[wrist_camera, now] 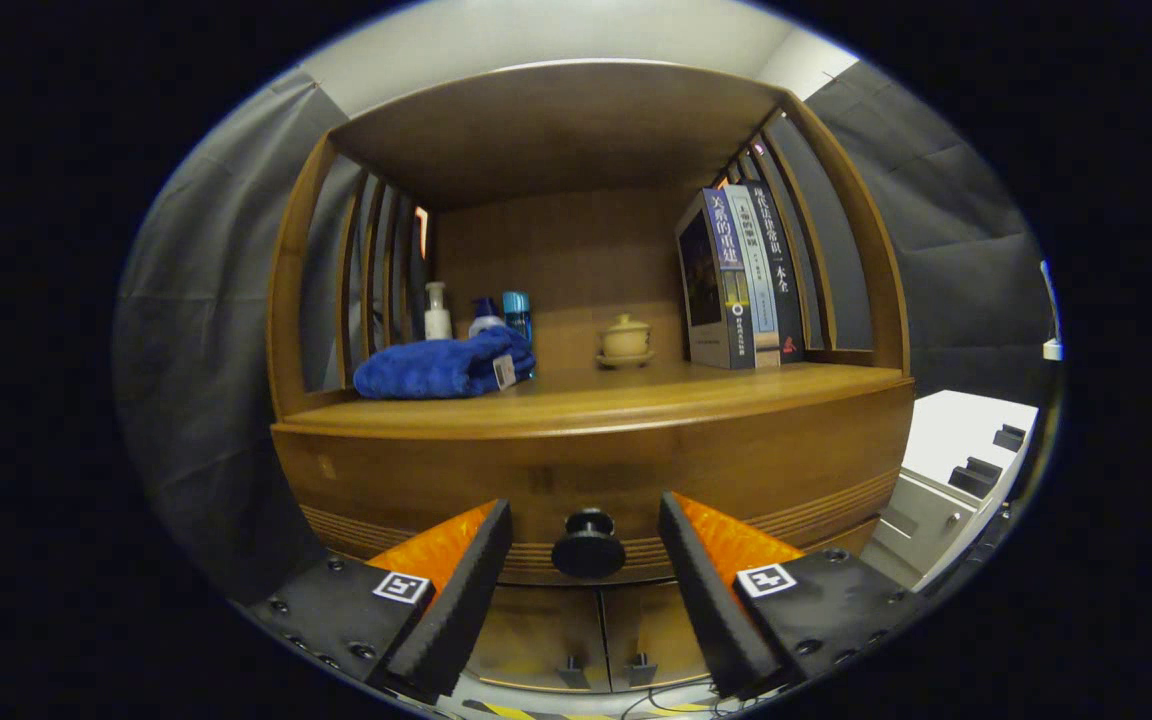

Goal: Pull open the drawer, take out the items inside it, and place them on the countertop above the cabinet.

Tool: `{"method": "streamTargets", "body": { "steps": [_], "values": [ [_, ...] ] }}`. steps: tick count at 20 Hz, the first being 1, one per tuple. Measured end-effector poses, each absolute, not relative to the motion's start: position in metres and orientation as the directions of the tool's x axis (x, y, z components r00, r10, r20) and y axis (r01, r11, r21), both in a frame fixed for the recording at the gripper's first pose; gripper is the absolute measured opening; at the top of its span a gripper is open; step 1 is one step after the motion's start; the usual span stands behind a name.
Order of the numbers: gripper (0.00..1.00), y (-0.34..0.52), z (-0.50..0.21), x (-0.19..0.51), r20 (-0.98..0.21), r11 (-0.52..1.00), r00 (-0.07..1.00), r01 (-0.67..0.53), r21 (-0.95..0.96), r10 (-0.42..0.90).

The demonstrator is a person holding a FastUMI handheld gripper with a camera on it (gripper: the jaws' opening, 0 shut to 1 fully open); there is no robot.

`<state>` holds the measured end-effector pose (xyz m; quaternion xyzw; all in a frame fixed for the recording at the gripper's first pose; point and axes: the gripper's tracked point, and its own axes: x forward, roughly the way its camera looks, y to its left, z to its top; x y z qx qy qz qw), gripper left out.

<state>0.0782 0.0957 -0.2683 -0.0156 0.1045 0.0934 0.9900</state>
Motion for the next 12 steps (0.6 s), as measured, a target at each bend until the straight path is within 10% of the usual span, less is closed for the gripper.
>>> {"method": "streamTargets", "body": {
  "steps": [12],
  "values": [
    [0.39,0.094,-0.302,0.092,-0.320,0.989,0.936,-0.139,0.043,0.146]
  ]
}}
